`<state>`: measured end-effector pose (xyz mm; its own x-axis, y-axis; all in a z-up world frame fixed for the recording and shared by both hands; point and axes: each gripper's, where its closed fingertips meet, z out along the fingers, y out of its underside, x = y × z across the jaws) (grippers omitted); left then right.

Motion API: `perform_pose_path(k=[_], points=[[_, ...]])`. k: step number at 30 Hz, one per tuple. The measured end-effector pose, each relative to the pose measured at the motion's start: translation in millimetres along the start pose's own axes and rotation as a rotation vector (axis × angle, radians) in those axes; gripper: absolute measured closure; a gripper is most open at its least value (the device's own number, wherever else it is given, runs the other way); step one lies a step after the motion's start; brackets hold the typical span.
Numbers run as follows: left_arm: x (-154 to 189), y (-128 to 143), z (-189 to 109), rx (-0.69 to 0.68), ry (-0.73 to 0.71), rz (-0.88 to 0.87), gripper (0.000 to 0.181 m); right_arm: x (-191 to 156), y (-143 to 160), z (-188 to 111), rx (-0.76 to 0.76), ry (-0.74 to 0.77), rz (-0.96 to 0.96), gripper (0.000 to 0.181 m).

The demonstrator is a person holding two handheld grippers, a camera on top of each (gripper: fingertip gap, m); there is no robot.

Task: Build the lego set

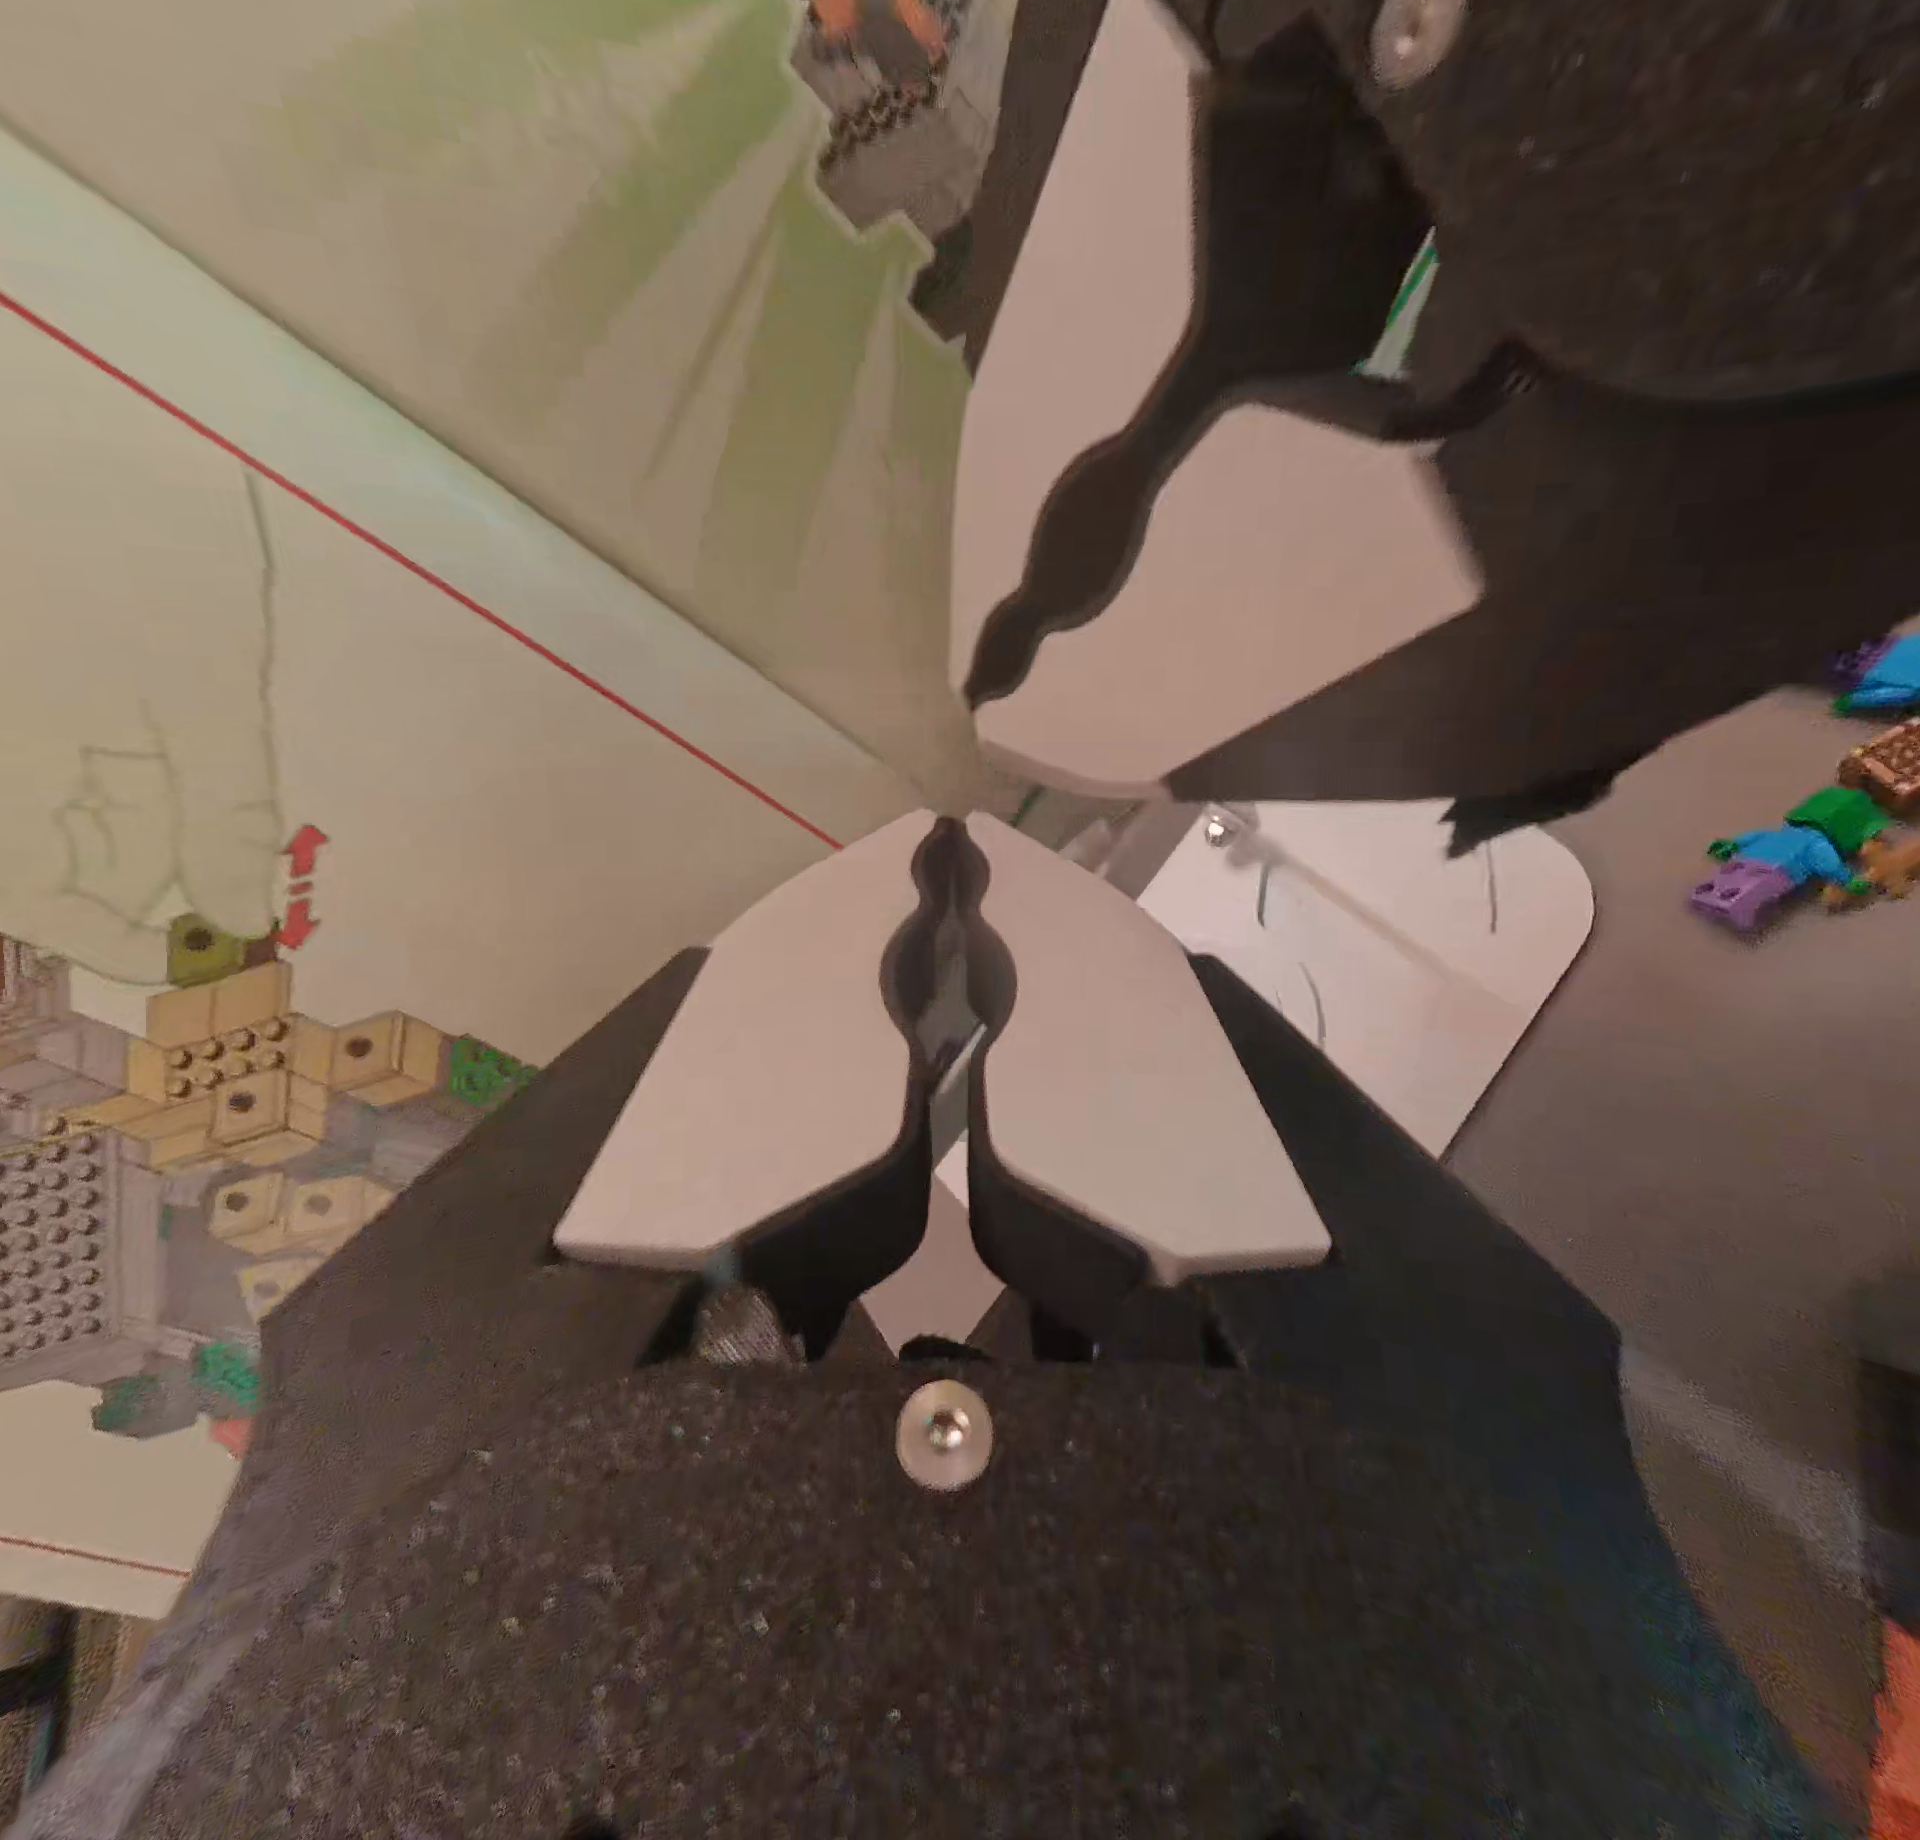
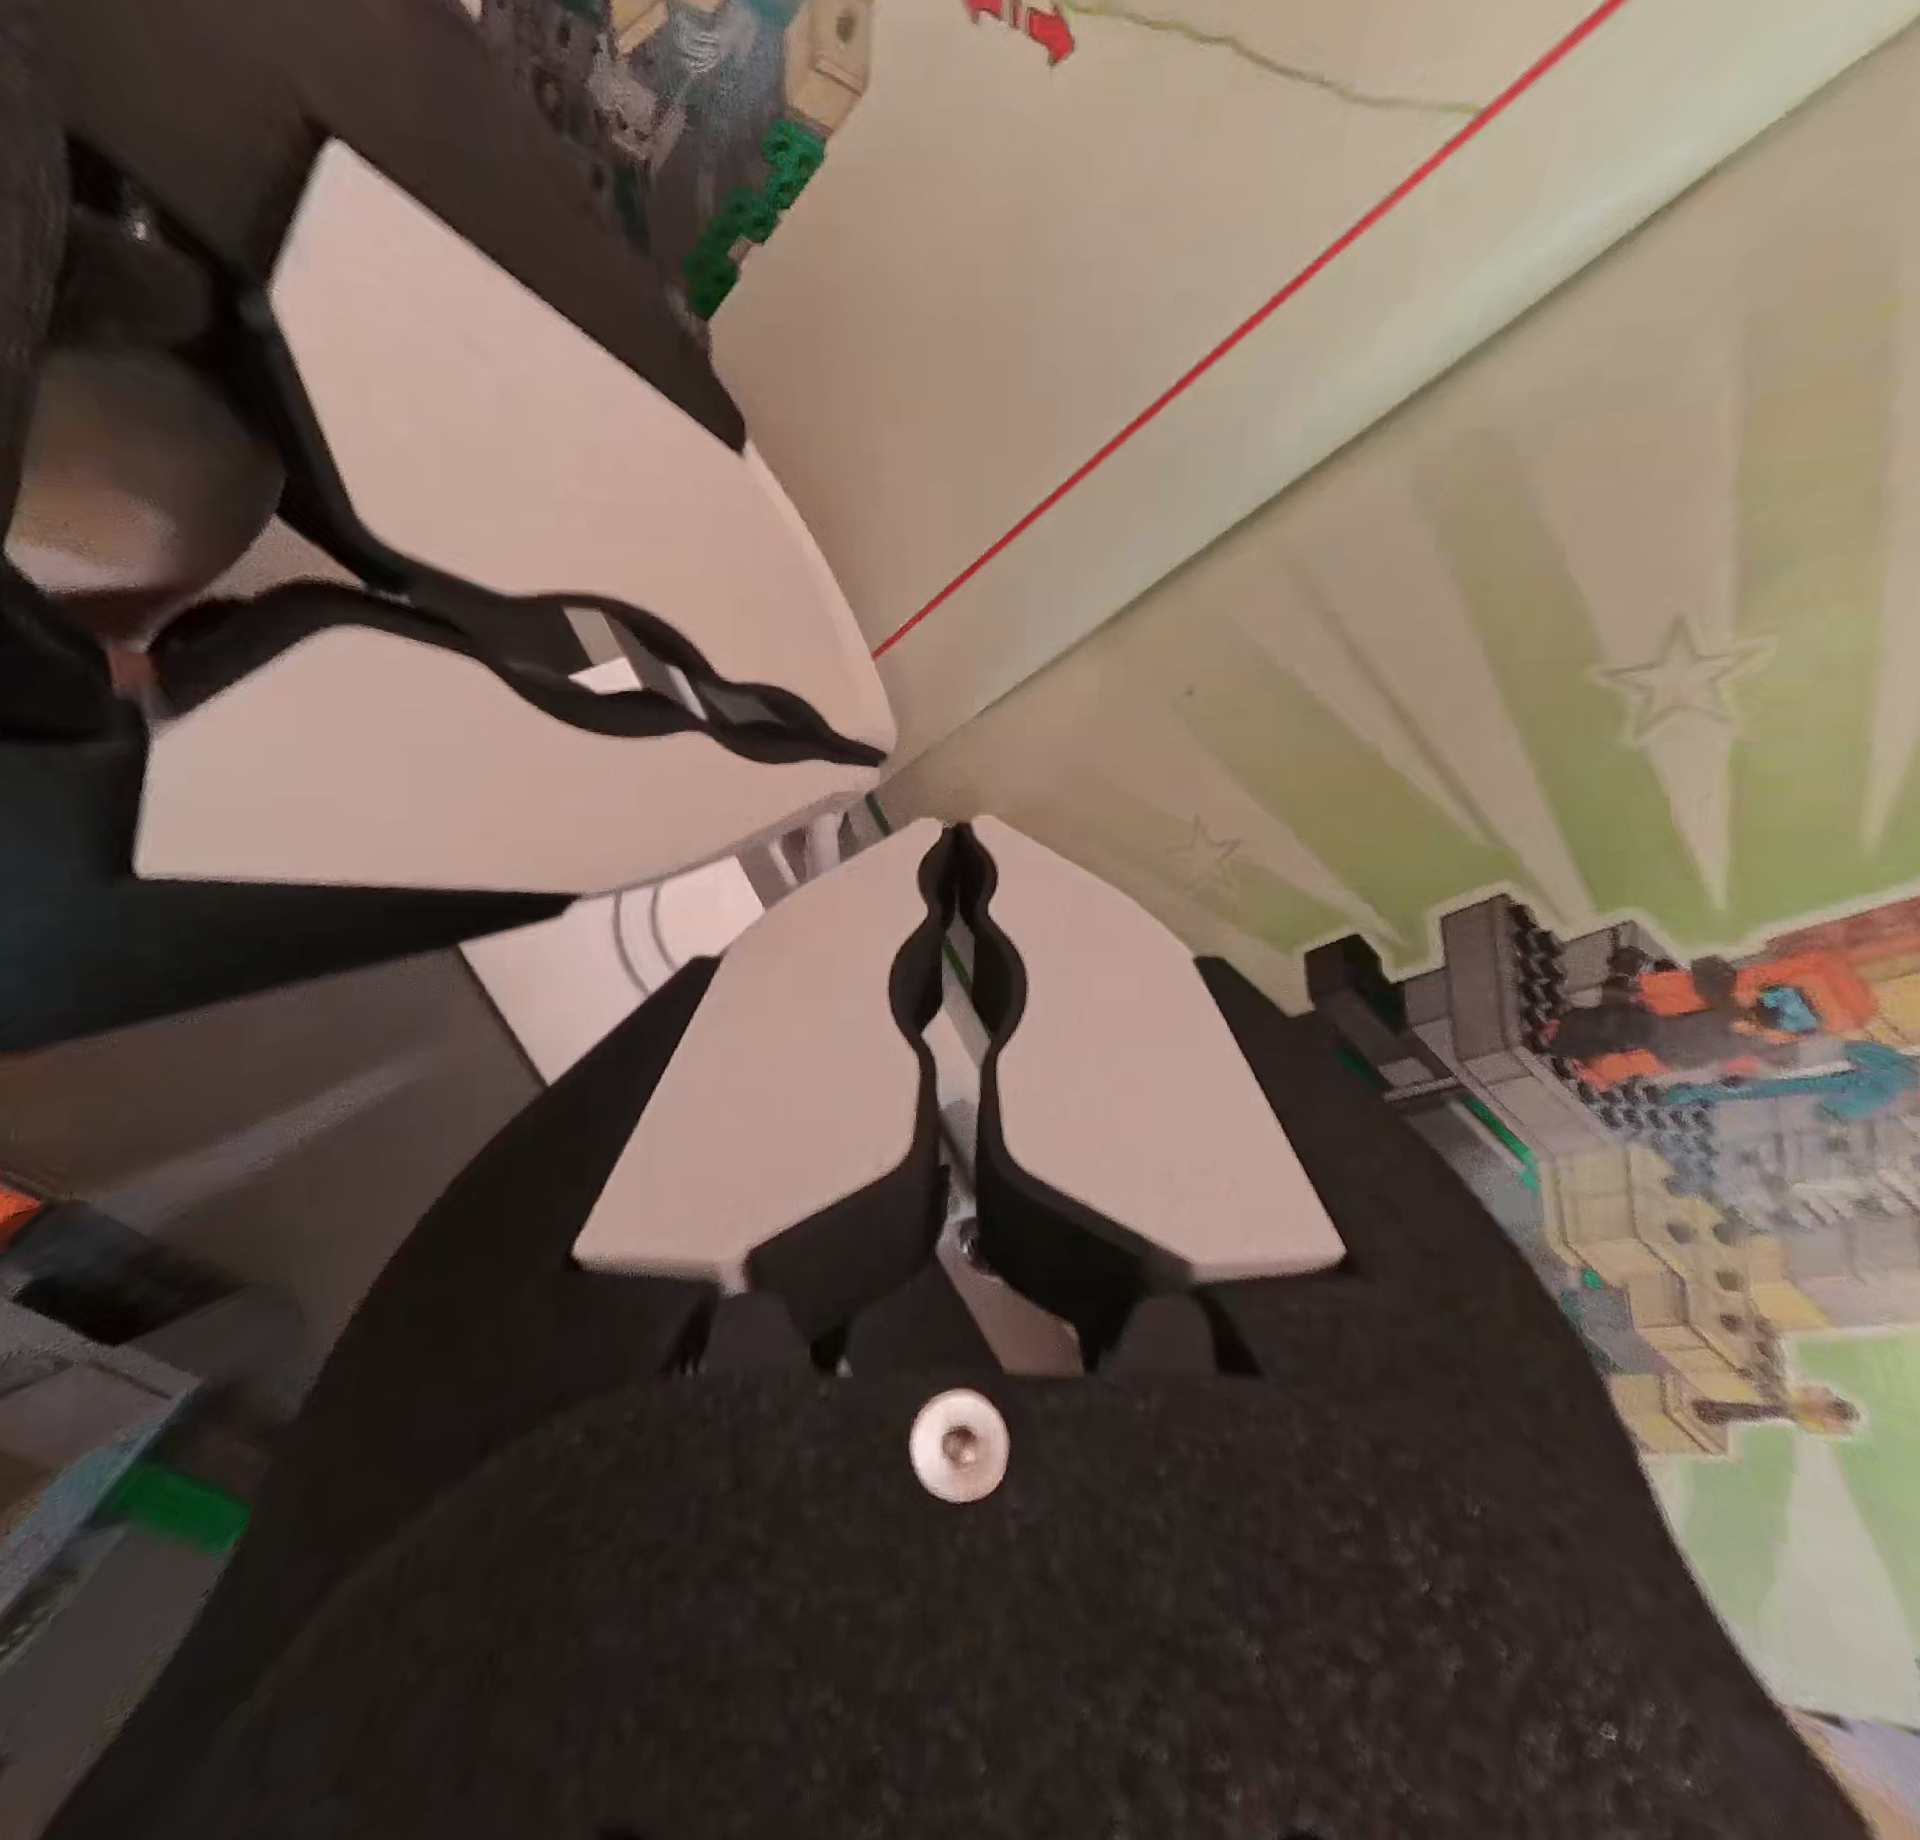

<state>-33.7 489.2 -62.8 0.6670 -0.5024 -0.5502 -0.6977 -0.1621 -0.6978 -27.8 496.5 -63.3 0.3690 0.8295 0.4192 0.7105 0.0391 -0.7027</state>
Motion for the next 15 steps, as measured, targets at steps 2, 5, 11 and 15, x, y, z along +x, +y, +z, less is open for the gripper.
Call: perform_pose_path(k=[2,5,11,15], points=[[-0.8,3.9,-0.9,-0.008,0.0,0.003,0.181,0.2,2.9,-0.5,-0.008,0.005,-0.019,0.181],[-5.7,15.9,-3.1,-0.038,-0.013,-0.008,0.181,1.9,13.1,-4.1,-0.039,0.022,-0.058,0.181],[-30.3,52.1,-20.0,-0.046,-0.063,-0.085,0.181,29.2,63.2,-34.6,-0.06,0.103,-0.047,0.181],[-47.3,72.6,-31.5,-0.041,-0.12,-0.15,0.181,53.2,99.4,-54.6,-0.071,0.182,0.003,0.181]])
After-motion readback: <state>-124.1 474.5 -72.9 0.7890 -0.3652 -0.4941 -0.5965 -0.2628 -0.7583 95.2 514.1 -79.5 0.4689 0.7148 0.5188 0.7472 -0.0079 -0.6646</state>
